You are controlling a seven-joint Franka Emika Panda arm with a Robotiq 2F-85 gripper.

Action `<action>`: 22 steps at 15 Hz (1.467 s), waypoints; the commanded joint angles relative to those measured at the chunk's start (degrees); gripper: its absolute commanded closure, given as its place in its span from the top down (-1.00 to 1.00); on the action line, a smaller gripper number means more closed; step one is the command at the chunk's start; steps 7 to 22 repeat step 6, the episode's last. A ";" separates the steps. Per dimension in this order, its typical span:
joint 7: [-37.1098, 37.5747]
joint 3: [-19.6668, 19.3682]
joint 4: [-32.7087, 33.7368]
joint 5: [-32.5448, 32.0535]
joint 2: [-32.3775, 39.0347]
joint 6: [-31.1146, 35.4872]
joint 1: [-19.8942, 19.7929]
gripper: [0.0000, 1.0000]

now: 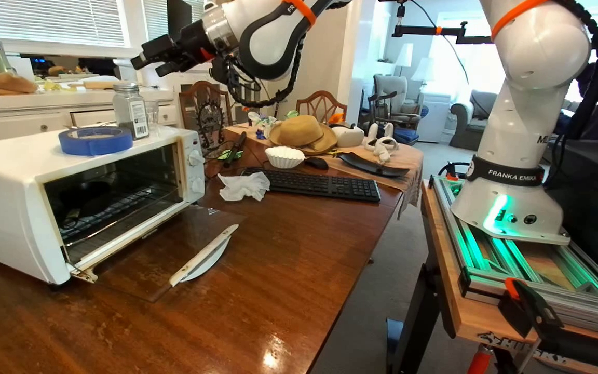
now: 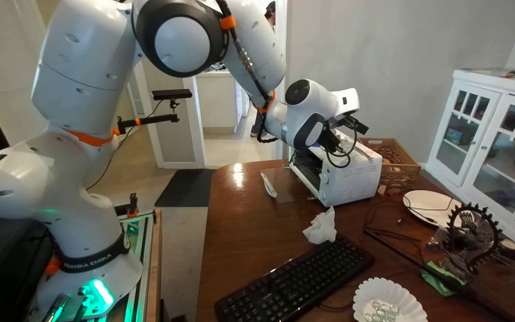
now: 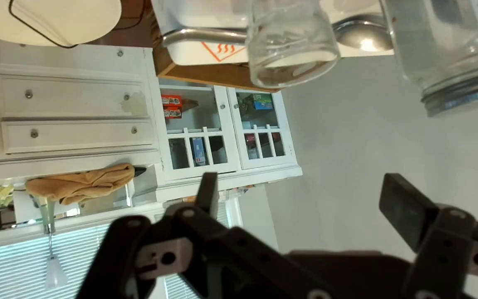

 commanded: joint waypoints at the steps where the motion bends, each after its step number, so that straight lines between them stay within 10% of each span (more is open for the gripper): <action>1: -0.23 0.10 -7.73 -2.02 -8.41 -1.82 -3.10 1.00; 22: -2.92 -0.27 -9.26 -5.69 -10.35 -0.41 -5.26 1.00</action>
